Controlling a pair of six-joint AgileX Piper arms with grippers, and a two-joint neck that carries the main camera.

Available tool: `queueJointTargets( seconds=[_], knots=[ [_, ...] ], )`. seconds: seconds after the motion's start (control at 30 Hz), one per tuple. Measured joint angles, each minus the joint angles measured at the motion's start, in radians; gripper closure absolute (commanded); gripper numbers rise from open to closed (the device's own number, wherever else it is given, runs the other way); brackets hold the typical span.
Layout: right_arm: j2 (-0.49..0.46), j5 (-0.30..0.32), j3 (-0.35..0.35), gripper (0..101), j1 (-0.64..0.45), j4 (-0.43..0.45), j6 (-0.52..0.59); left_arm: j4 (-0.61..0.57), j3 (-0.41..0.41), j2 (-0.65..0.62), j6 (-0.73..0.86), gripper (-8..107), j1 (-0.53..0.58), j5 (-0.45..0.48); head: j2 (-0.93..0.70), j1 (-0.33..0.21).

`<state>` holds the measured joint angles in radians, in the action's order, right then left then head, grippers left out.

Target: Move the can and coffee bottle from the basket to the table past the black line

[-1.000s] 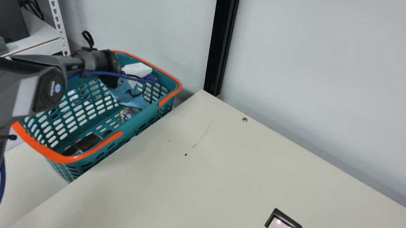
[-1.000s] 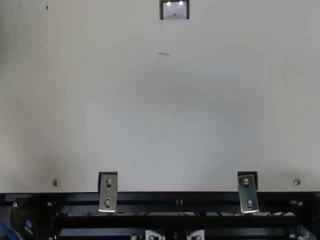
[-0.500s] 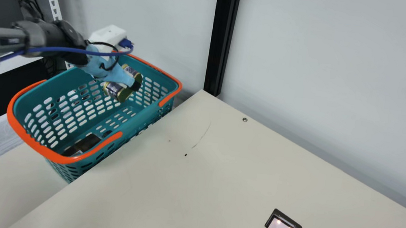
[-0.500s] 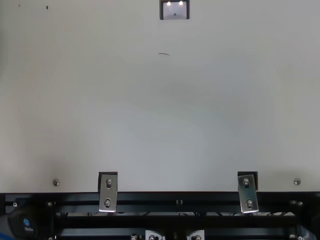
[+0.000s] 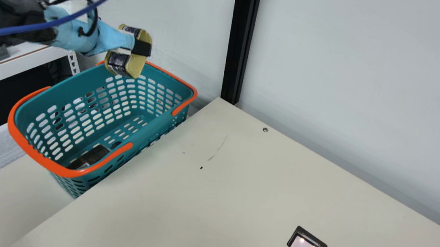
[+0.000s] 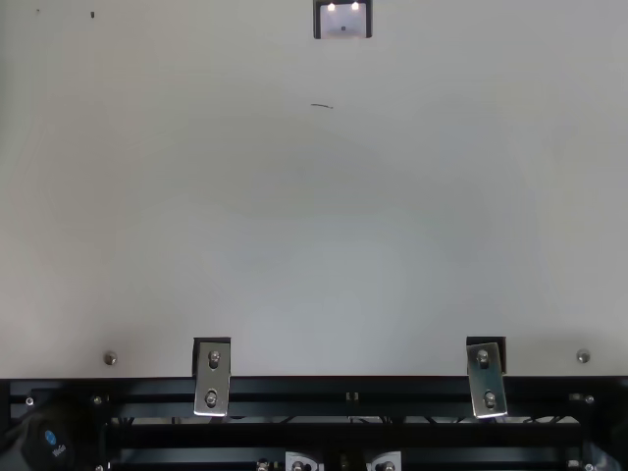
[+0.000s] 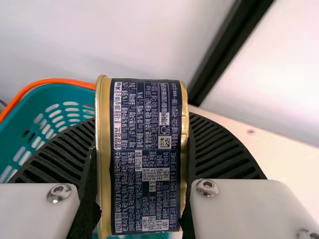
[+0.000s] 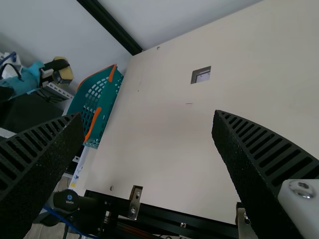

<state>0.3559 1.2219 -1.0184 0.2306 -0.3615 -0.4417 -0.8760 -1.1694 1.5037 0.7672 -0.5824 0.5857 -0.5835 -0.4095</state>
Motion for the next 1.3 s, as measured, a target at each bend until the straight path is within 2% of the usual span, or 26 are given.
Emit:
queueJointTargets(
  seconds=[0.27,0.77,0.87,1.3],
  knots=[
    [0.0,0.0,0.0,0,0.0,0.0,0.0,0.016,0.023,-0.204,-0.284,89,-0.004,0.191,0.0,0.0],
    [0.0,0.0,0.0,0,0.0,0.0,0.0,-0.167,0.041,-0.419,-0.793,89,-0.041,0.606,0.0,0.005],
    [0.0,0.0,0.0,0,0.0,0.0,0.0,-0.198,0.071,-0.446,-0.884,89,0.011,0.635,0.0,0.005],
    [0.0,0.0,0.0,0,0.0,0.0,0.0,-0.28,0.138,-0.568,-1.275,89,0.222,0.633,0.0,0.0]
  ],
)
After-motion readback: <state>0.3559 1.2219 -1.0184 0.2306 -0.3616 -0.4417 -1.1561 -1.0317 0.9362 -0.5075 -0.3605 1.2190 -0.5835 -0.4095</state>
